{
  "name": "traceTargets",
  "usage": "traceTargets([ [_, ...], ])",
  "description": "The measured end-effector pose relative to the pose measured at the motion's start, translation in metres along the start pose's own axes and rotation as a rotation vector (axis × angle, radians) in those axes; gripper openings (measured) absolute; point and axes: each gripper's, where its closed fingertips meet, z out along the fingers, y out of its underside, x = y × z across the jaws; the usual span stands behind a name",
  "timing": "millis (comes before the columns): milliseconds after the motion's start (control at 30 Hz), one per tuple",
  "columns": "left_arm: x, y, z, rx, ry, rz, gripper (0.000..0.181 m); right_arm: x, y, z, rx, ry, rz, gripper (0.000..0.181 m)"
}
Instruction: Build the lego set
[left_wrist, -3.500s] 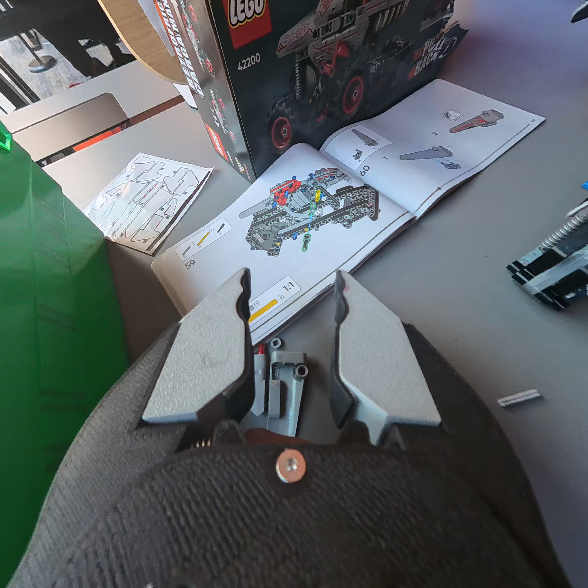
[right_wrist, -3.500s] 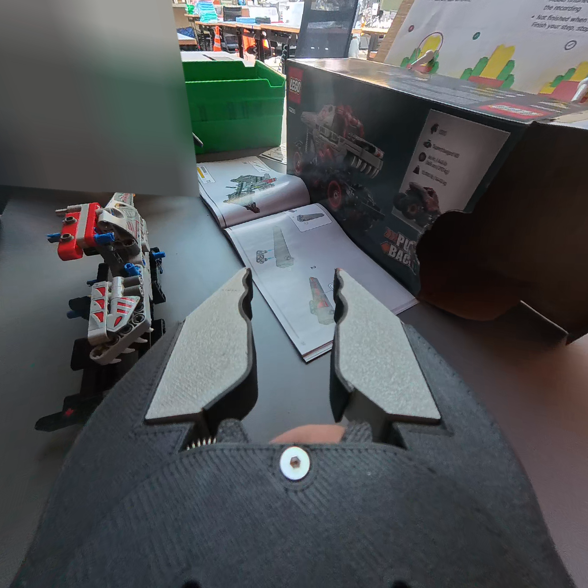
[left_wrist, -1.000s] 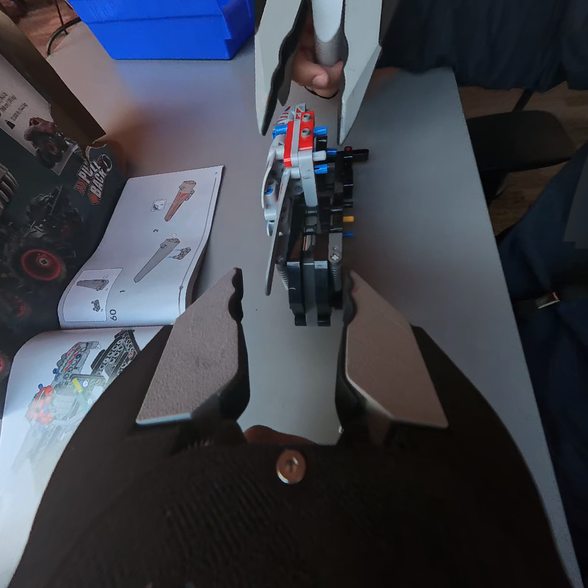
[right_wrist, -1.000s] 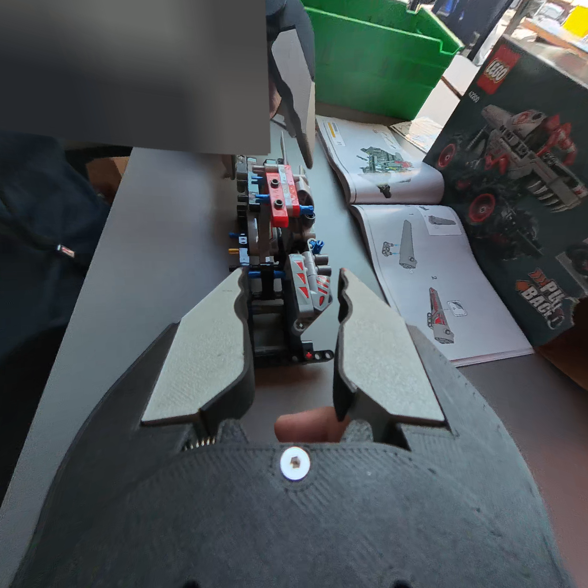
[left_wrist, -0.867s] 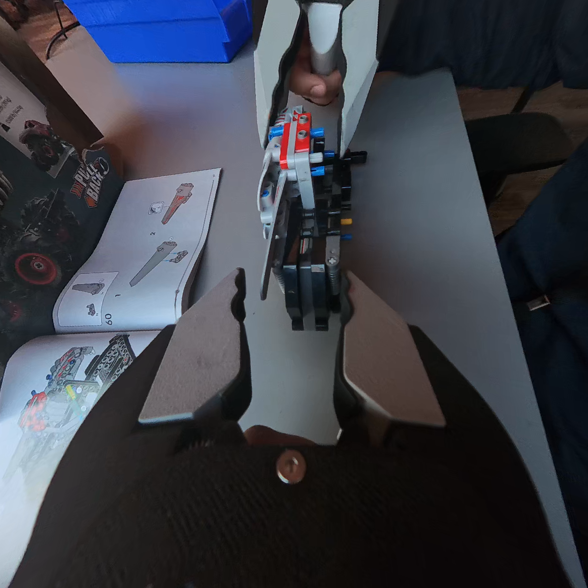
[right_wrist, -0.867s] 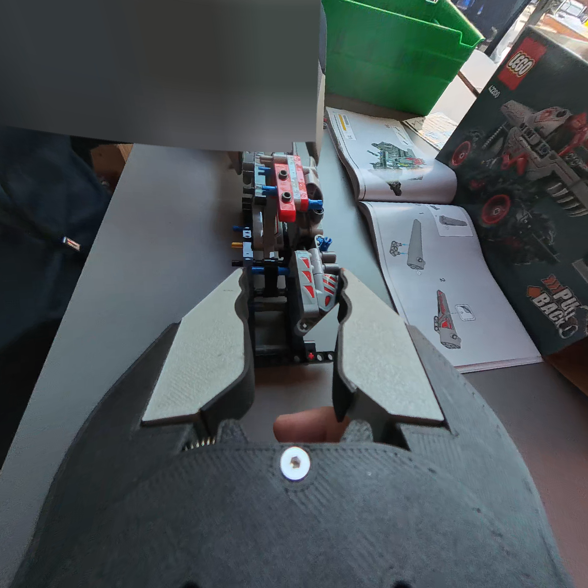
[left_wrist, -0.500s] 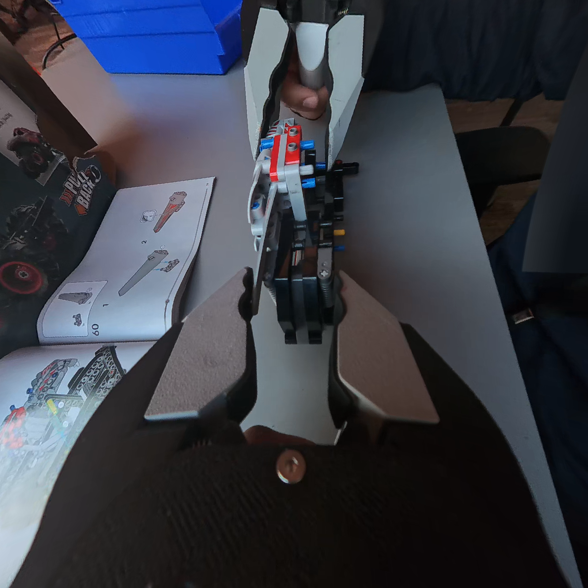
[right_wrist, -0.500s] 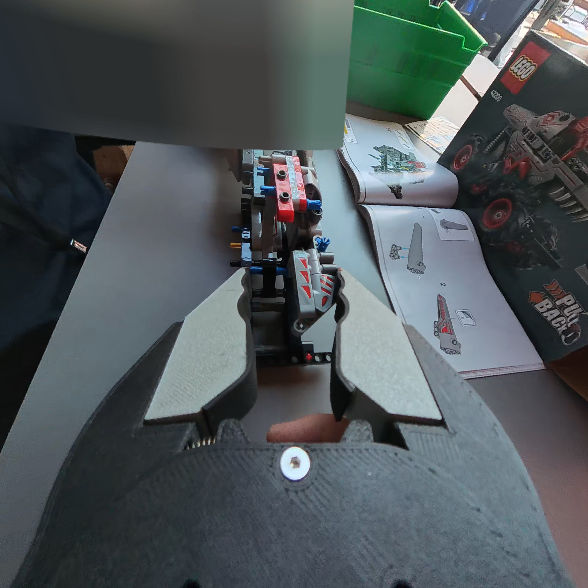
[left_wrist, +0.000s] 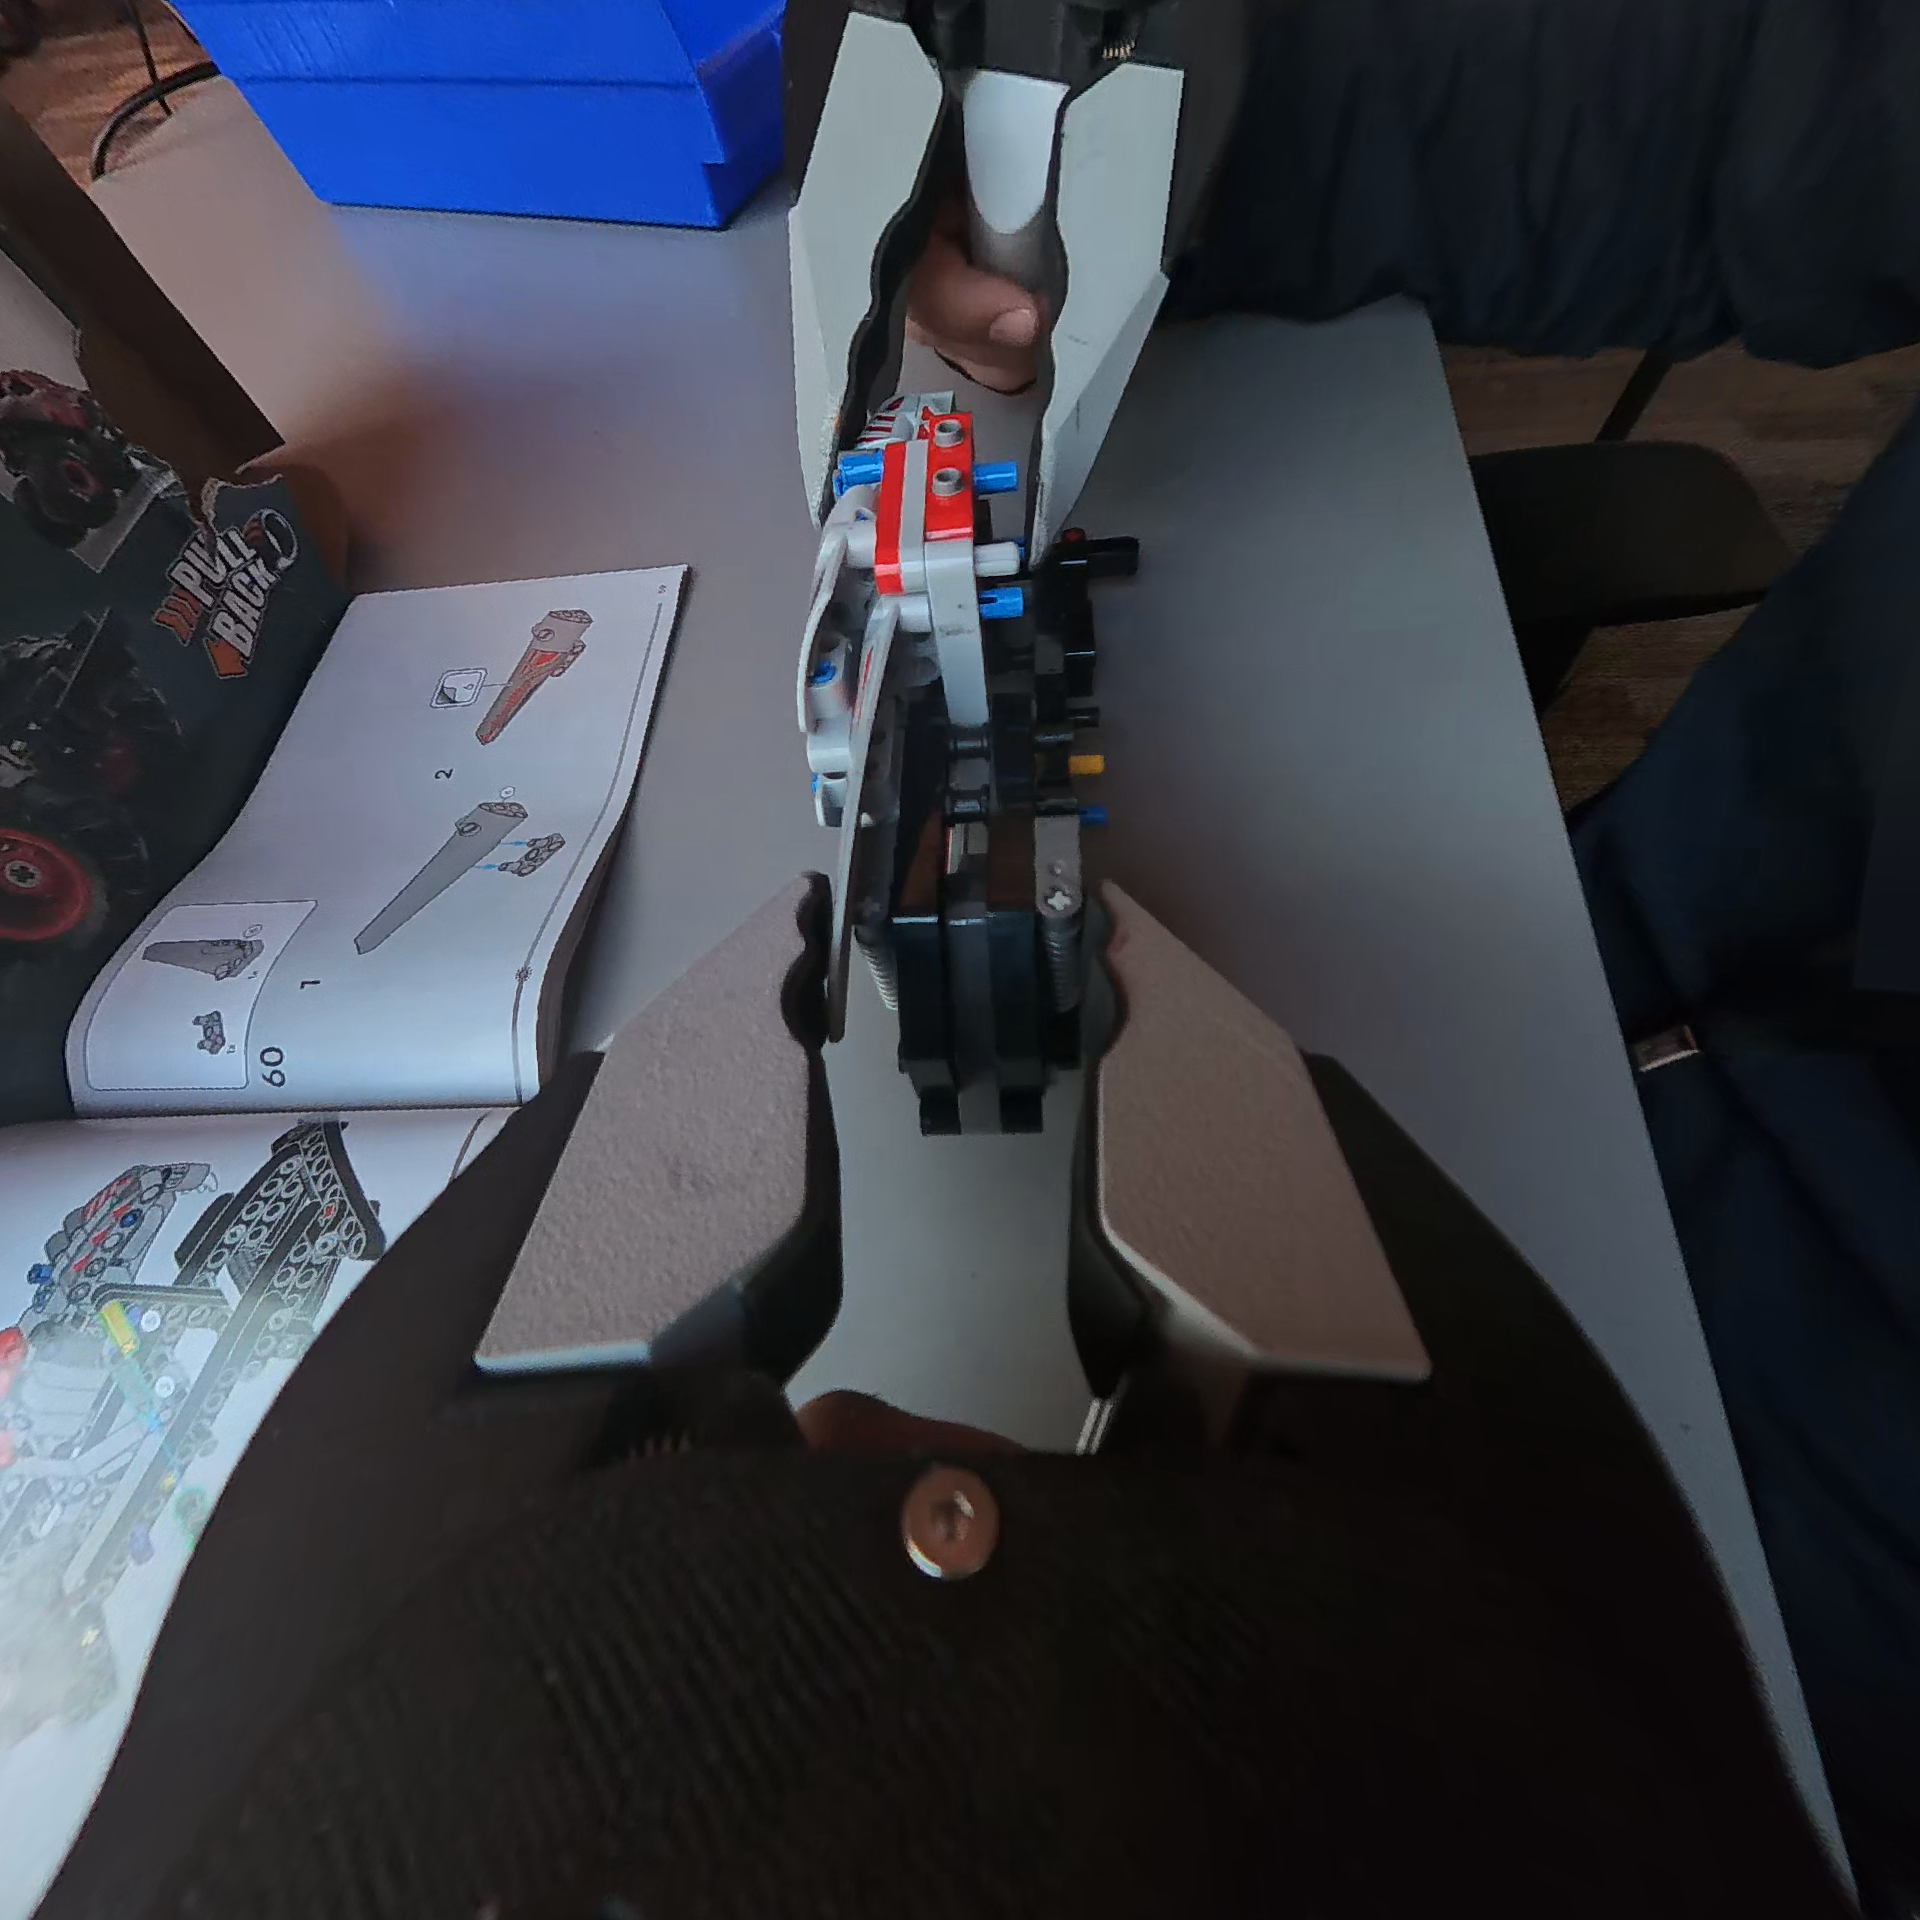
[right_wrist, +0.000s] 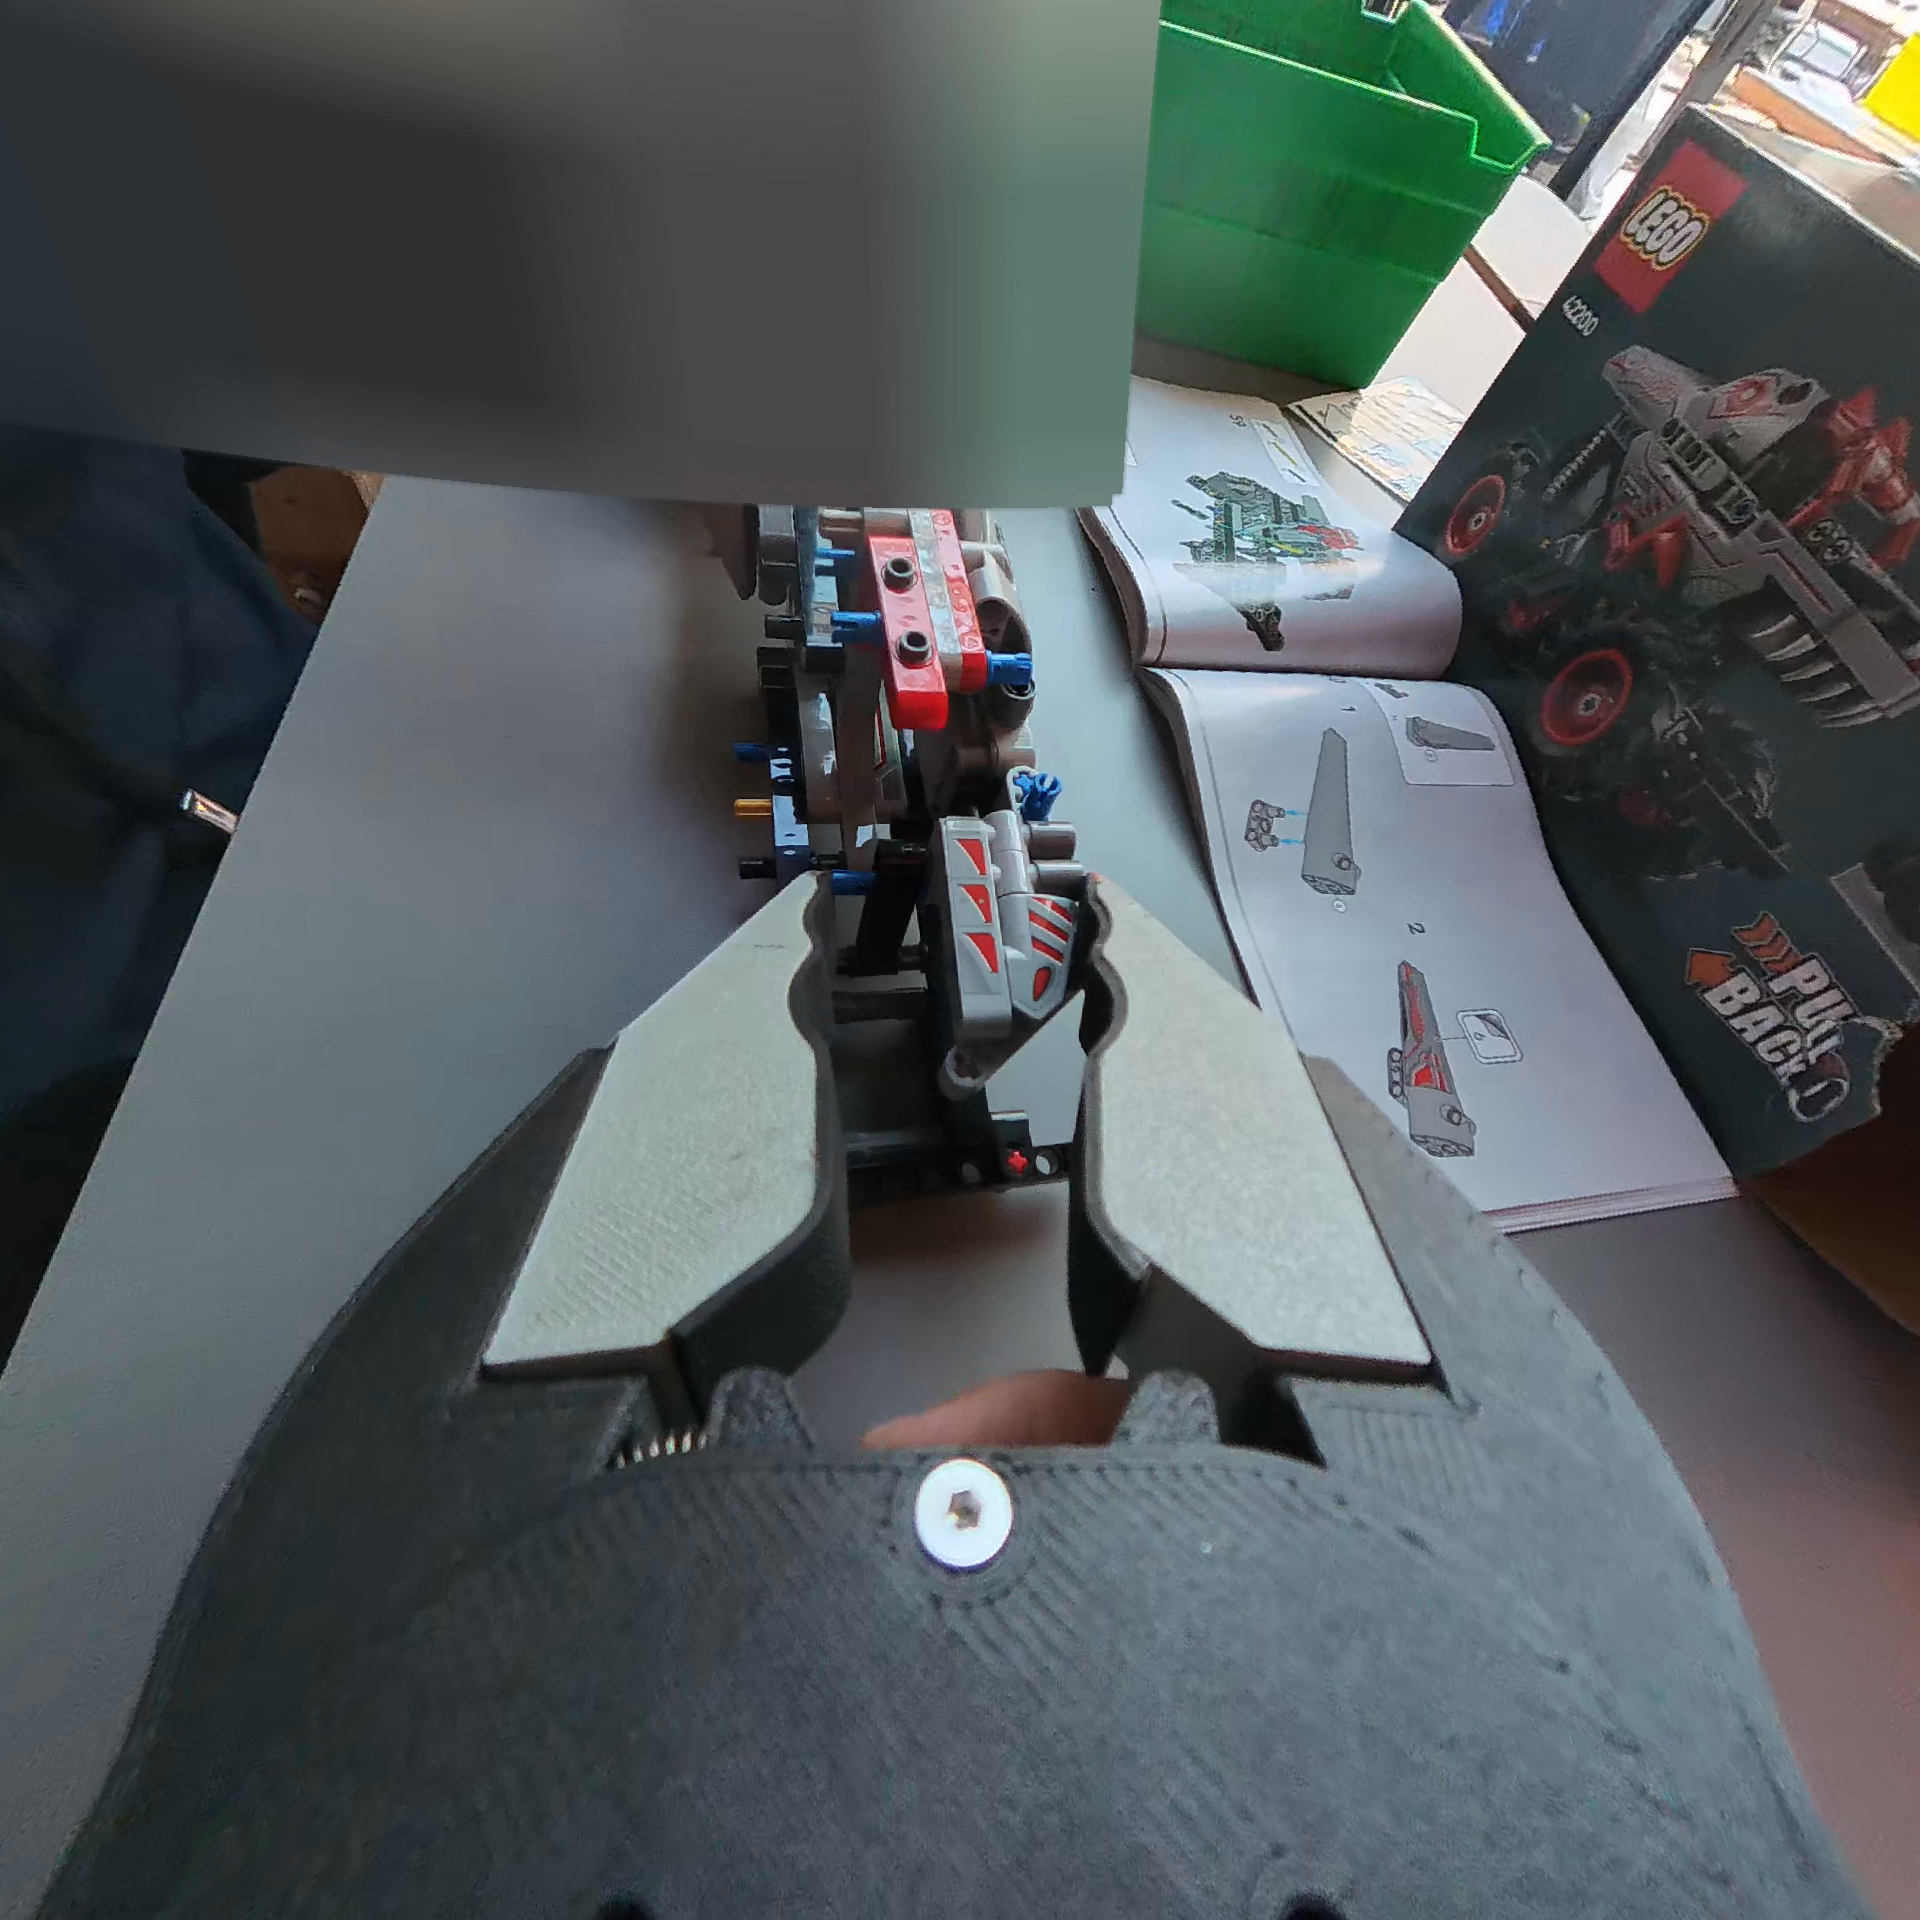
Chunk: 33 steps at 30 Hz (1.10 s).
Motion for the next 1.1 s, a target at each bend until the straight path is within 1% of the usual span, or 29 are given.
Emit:
traceTargets([
  [233,-0.001,0.002,0.000,-0.011,-0.015,0.010,0.046,0.000,0.000,-0.002,0.017,-0.008,0.009,0.044],
  [333,-0.001,0.003,-0.001,-0.014,-0.017,0.010,0.047,0.002,-0.008,-0.008,0.067,-0.005,0.024,0.043],
  [400,-0.001,0.003,-0.001,-0.014,-0.021,0.010,0.047,0.004,-0.012,-0.010,0.085,0.006,0.031,0.038],
  [600,-0.001,0.003,-0.003,-0.013,-0.024,0.005,0.046,0.002,-0.010,-0.003,0.067,0.017,0.004,0.039],
  [700,-0.001,0.002,-0.003,-0.010,-0.019,-0.003,0.046,0.004,-0.010,-0.002,0.069,0.024,0.008,0.034],
  [867,0.000,0.002,-0.002,-0.010,-0.020,-0.004,0.046,0.004,-0.010,-0.003,0.072,0.020,0.003,0.034],
  [967,-0.001,0.002,-0.003,-0.014,-0.024,-0.001,0.046,0.005,-0.012,-0.006,0.088,0.023,0.018,0.042],
  [1100,-0.004,0.001,-0.010,-0.013,-0.052,0.018,0.048,0.010,-0.017,-0.014,0.124,0.042,0.031,0.039],
])
